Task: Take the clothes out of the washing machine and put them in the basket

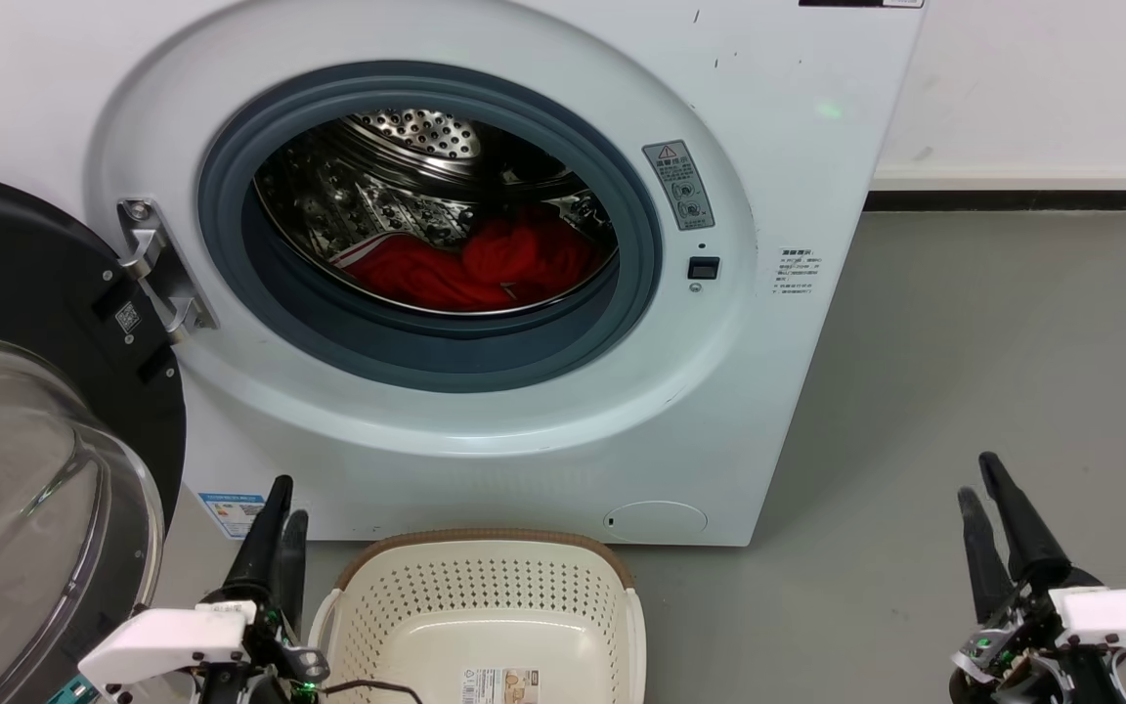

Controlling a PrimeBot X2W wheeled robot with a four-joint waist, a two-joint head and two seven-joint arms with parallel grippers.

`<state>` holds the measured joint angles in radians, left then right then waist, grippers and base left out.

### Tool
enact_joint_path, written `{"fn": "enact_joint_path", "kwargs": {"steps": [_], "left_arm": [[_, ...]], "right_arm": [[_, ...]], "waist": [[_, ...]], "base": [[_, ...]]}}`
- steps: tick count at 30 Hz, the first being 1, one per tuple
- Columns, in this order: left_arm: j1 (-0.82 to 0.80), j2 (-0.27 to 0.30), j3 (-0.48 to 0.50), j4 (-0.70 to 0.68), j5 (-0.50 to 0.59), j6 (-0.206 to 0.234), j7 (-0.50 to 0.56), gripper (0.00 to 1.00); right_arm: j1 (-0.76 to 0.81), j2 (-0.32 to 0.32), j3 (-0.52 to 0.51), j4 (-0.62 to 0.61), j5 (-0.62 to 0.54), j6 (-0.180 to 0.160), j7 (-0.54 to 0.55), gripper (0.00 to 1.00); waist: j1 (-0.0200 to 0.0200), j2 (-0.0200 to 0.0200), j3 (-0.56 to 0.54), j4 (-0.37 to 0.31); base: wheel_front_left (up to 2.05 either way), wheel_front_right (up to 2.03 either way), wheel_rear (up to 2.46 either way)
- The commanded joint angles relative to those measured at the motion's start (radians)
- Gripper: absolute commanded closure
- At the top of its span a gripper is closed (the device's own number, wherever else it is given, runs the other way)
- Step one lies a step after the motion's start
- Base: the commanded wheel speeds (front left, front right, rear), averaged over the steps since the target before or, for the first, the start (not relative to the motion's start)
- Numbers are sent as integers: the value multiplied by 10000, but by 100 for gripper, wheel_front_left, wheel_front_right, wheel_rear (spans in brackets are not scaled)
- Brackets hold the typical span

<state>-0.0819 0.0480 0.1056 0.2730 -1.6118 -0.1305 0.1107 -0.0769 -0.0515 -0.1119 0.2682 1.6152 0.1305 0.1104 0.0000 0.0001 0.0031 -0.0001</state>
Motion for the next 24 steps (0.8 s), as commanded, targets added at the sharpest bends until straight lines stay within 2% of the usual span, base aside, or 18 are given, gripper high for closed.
{"fn": "enact_joint_path", "kwargs": {"steps": [1, 12, 24], "left_arm": [[-215, 18, -102, -175, 54, -2, -83, 0], [-429, 20, -716, -391, 703, -2, -645, 0], [-631, 22, -1010, -729, 3324, -2, -1165, 0]], "right_arm": [[-150, -5, 37, -207, -76, 2, -97, 0], [35, -3, 146, -620, -927, 2, -645, 0], [239, -2, 284, -1154, -3837, 2, -1164, 0]], "waist": [[0, -1, 2, -2], [0, -1, -8, 13], [0, -1, -43, 52]], "base": [[0, 0, 0], [0, 0, 0], [0, 0, 0]]}}
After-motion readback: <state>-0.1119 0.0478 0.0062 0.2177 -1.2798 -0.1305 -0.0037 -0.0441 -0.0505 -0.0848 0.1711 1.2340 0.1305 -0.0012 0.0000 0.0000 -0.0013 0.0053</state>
